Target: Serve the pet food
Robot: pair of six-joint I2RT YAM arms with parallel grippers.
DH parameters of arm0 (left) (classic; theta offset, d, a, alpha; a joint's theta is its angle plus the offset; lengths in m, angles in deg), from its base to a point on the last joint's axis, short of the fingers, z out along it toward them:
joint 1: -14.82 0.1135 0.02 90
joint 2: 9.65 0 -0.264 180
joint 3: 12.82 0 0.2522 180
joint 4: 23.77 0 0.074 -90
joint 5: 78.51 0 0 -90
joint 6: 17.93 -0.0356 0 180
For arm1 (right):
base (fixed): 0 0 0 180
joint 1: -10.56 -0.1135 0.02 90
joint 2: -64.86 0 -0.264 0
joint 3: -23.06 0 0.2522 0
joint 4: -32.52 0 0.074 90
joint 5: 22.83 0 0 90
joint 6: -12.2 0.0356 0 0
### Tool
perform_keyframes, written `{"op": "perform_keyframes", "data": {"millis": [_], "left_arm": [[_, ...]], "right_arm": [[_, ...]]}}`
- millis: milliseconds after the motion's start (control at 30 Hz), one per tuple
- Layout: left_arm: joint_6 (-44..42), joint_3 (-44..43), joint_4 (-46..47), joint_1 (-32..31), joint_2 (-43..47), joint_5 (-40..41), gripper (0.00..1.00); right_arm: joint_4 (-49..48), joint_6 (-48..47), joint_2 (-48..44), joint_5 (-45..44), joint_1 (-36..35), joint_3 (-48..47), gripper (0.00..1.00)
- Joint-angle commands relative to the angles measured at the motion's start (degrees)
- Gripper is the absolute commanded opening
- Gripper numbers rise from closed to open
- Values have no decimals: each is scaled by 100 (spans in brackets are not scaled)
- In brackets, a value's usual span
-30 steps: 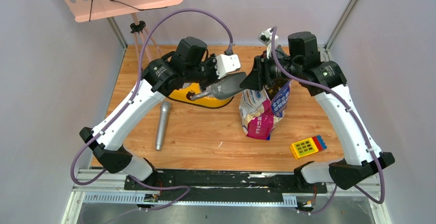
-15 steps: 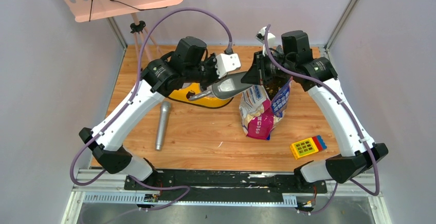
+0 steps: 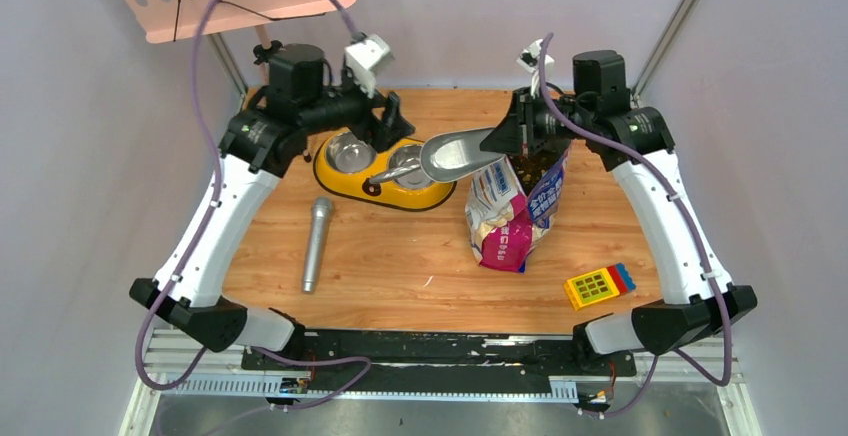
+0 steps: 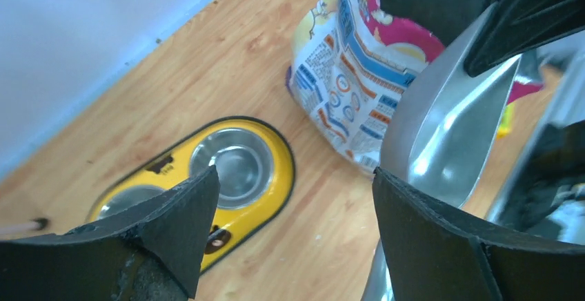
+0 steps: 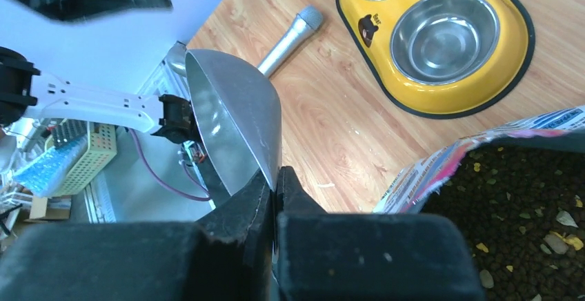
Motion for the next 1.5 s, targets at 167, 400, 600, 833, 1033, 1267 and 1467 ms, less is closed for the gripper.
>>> {"op": "perform_keyframes", "data": {"millis": [167,400,600,833,1033,1267,1467], "left_arm": [[3761,1003,1952,1353,96,-4605,85],[4999,1424,3256,1356,-254,-5194,83],[5246,1290,3473,1357,-430,-5268,62],[5427,1383,3675,1303,-467,-5529,33],[5487,1471,3725,1273,-475,-5580,23],[5407,1599,3634,1230,-479,-5645,55],[5242,1555,3505,1170,-526,-5701,47]], "right_arm": [[-884,991,-526,1244,1075,22,0],[-1068,1198,-359,1211,1077,-31,0],[-1153,1260,-347,1024,1066,62,0],[-1174,1200,-438,760,1065,262,0],[-1176,1161,-468,683,1066,376,0],[-1239,1193,-399,661,1066,344,0],[-1311,1278,-361,700,1065,396,0]]}}
